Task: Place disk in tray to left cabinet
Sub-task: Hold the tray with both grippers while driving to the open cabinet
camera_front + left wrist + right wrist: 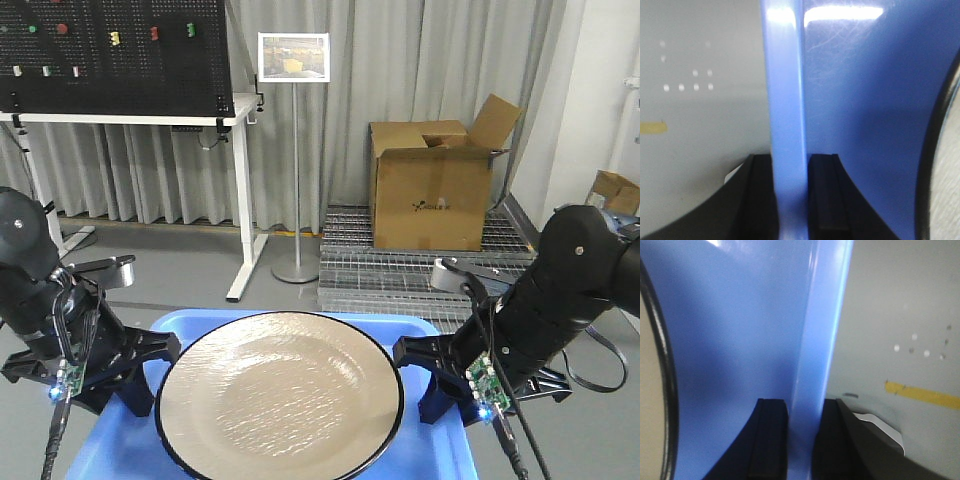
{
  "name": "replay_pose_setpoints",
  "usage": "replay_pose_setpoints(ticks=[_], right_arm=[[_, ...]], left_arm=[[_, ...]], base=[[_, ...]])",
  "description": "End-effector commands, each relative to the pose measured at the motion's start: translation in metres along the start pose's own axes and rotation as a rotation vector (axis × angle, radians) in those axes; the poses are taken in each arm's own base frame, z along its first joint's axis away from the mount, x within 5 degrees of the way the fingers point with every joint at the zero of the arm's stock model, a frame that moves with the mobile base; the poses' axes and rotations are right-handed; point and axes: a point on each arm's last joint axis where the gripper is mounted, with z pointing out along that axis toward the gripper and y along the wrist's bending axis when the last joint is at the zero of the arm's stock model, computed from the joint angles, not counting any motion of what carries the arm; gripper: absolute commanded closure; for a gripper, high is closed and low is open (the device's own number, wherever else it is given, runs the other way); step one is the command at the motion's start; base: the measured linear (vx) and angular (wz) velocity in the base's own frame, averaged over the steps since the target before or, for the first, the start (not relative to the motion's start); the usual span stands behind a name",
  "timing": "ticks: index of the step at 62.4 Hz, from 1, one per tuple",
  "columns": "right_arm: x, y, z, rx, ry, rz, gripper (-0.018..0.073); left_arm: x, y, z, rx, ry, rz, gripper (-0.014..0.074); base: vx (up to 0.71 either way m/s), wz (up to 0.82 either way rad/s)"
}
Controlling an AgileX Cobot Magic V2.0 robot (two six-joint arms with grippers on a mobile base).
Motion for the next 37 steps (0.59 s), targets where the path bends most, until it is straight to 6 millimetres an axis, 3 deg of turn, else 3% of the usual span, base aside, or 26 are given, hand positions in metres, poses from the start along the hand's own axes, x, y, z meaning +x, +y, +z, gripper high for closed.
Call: replay_pose_setpoints(ticks=[1, 37], right_arm=[[-0.0028, 0.0113, -0.0301, -0.049, -0.105, -0.029, 0.0561], [-0.0028, 0.0113, -0.0301, -0.049, -0.105, -0.029, 0.0561]], left_arm=[[0.0018, -0.0113, -0.03, 0.041, -0.091, 0.017, 0.0596], [0.0018, -0.0113, -0.03, 0.041, -0.091, 0.017, 0.0596]], base=[[0.69, -0.03], [0.66, -0.04]])
